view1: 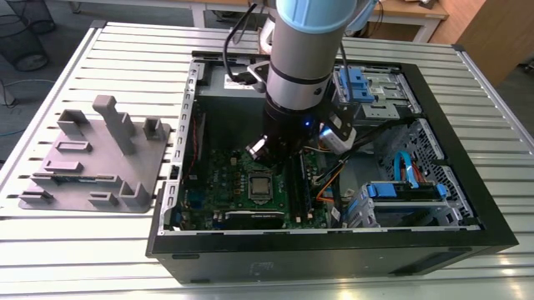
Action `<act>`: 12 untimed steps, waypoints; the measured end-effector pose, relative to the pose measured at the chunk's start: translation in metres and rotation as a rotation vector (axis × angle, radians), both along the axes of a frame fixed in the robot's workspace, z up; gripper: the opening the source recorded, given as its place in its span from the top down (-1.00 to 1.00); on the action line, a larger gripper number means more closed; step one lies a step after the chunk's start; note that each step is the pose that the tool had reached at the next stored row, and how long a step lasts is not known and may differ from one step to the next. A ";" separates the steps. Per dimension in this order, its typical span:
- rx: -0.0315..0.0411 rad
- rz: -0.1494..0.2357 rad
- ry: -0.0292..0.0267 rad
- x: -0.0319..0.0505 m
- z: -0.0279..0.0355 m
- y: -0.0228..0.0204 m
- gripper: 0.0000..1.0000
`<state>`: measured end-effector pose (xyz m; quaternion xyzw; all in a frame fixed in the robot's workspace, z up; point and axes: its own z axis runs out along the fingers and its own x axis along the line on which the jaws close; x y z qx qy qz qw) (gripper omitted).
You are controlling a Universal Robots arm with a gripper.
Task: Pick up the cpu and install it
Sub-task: 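Install the first cpu locking lever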
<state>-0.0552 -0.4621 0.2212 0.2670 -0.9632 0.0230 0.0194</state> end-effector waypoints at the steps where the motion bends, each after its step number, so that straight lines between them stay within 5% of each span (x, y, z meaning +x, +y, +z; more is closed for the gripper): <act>1: -0.0003 -0.005 0.0000 0.0000 -0.0012 -0.0003 0.79; 12: -0.0013 -0.030 -0.0001 0.0000 -0.0066 -0.0020 0.79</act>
